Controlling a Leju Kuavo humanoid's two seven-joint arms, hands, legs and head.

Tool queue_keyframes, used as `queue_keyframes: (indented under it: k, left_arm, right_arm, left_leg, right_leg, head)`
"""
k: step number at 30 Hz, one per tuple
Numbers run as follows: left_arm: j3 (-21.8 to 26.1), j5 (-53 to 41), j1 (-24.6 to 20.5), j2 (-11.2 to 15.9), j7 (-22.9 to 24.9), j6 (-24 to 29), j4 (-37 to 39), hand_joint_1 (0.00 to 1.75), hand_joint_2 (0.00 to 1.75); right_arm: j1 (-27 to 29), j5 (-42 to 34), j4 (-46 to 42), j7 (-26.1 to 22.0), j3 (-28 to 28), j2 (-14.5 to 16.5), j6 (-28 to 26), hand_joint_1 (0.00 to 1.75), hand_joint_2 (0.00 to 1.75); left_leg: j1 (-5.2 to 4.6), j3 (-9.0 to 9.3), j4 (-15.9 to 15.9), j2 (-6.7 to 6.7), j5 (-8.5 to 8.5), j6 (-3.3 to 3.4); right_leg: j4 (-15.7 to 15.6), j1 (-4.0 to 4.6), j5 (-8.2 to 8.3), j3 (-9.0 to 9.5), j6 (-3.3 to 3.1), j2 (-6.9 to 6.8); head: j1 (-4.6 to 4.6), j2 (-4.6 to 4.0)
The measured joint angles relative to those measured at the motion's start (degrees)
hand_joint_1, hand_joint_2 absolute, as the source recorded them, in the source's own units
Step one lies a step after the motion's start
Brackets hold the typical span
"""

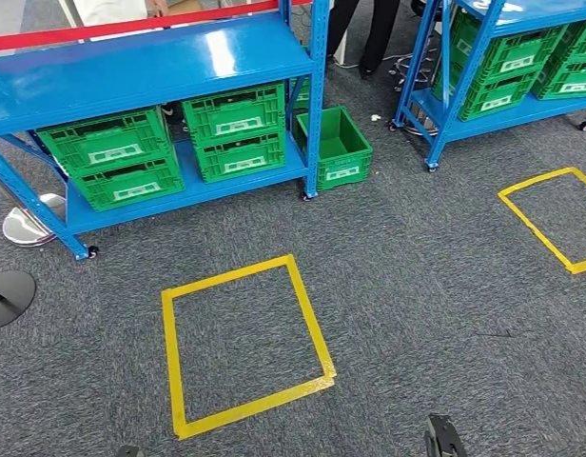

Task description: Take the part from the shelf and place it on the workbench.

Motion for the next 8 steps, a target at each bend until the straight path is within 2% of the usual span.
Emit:
queue_keyframes:
  k: [8]
  left_arm:
    - [-9.00,8.54,1.69,0.58,0.57,0.41,-1.33,0.00,0.00]
  right_arm:
    - [1.69,-7.66,-1.43,-1.85,7.45,-1.18,0.38,0.00,0.00]
  left_leg:
    - [0.00,-0.09,0.00,0.00,-0.01,0.00]
  right_leg:
    - [0.00,0.00,-0.01,-0.05,0.00,0.00]
  head:
    - [-0.02,0.00]
